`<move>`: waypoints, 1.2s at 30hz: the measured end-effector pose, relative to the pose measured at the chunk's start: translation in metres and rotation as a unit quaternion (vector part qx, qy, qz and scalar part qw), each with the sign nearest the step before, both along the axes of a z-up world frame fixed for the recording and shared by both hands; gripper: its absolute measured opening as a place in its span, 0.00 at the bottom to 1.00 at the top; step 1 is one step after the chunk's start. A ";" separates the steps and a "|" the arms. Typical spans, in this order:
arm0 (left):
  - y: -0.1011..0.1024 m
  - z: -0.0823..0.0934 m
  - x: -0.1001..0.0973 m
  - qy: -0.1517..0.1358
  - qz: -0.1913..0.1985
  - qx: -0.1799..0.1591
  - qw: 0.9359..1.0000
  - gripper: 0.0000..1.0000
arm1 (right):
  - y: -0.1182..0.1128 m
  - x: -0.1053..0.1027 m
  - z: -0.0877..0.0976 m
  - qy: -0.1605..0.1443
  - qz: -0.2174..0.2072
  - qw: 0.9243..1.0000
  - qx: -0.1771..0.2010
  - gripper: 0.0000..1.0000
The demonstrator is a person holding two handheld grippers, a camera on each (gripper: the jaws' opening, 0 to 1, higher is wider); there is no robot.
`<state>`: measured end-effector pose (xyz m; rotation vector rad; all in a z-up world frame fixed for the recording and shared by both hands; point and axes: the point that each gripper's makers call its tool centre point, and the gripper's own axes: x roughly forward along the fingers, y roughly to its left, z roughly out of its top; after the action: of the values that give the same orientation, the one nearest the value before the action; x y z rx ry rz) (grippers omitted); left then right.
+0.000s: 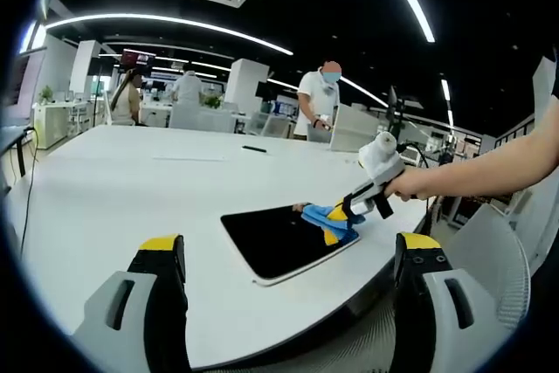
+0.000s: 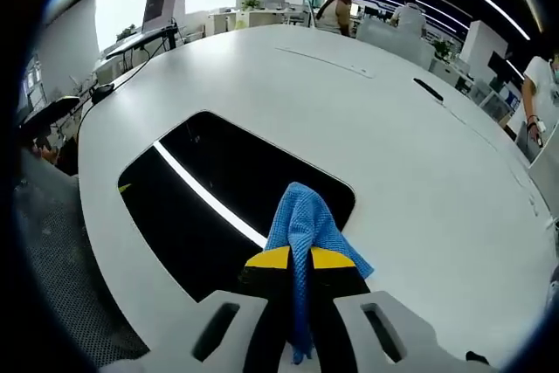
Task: Wipe the mirror surface with the cleaning cloth until all visible marks leave the cleaned area.
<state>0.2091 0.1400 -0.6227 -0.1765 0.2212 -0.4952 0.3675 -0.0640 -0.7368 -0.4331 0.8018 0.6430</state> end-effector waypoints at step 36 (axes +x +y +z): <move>0.001 -0.003 0.001 0.009 0.001 0.005 1.000 0.98 | 0.009 0.060 0.000 -0.016 -0.035 0.999 0.000 0.01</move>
<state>0.2096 0.1408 -0.6256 -0.1713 0.2402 -0.4912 0.4275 -0.0555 -0.7365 -0.4129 0.7823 0.5703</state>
